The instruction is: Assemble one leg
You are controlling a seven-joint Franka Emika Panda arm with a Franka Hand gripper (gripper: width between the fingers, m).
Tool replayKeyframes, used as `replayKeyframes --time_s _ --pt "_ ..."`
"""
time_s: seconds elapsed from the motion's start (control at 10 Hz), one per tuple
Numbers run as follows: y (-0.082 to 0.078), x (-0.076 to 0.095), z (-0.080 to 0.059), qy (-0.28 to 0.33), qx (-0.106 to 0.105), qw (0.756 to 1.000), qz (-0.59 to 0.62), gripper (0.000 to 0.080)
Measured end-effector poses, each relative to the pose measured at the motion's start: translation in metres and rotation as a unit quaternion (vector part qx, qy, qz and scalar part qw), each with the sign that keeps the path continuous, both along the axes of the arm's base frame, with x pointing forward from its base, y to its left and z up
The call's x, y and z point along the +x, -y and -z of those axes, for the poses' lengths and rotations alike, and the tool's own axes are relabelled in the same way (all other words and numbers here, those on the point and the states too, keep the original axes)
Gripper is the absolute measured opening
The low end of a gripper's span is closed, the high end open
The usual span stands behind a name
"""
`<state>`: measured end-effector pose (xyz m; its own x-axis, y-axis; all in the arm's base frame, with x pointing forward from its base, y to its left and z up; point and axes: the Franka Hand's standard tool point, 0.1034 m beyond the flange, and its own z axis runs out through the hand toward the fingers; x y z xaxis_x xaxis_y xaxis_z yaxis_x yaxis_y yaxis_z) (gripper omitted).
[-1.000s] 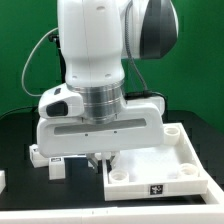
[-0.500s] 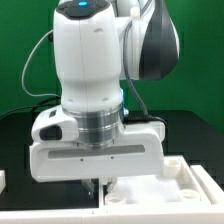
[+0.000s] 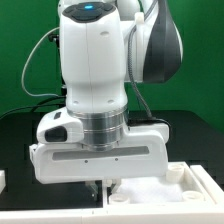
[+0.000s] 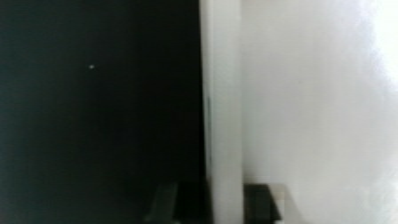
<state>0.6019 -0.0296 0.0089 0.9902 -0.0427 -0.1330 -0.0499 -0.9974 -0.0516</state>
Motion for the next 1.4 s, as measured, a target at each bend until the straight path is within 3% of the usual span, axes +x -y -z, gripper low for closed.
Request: replayKeyframes --time_s 0.1,0.2,0.3,0.4,0.5,0.7,1.1,1.2,1.4 --pt "0.000 0.000 0.000 0.000 0.000 1.000 0.000 0.0262" --pt "0.000 0.001 -0.001 0.001 0.000 1.000 0.000 0.0413" --pt "-0.004 -0.002 -0.011 -0.002 0.001 1.000 -0.005 0.0413" --pt "-0.016 -0.017 -0.028 -0.003 0.001 1.000 -0.004 0.0550" --pt "-0.030 -0.039 -0.048 -0.009 0.002 1.000 -0.001 0.0621" --pt "-0.051 -0.049 -0.080 -0.002 0.002 1.000 0.006 0.0647" --pt "-0.048 -0.053 -0.073 -0.006 0.003 1.000 0.005 0.0649" --pt "-0.034 -0.068 -0.065 -0.019 0.002 1.000 0.009 0.0649" --pt "-0.010 -0.113 -0.066 -0.061 0.004 0.998 0.032 0.0649"
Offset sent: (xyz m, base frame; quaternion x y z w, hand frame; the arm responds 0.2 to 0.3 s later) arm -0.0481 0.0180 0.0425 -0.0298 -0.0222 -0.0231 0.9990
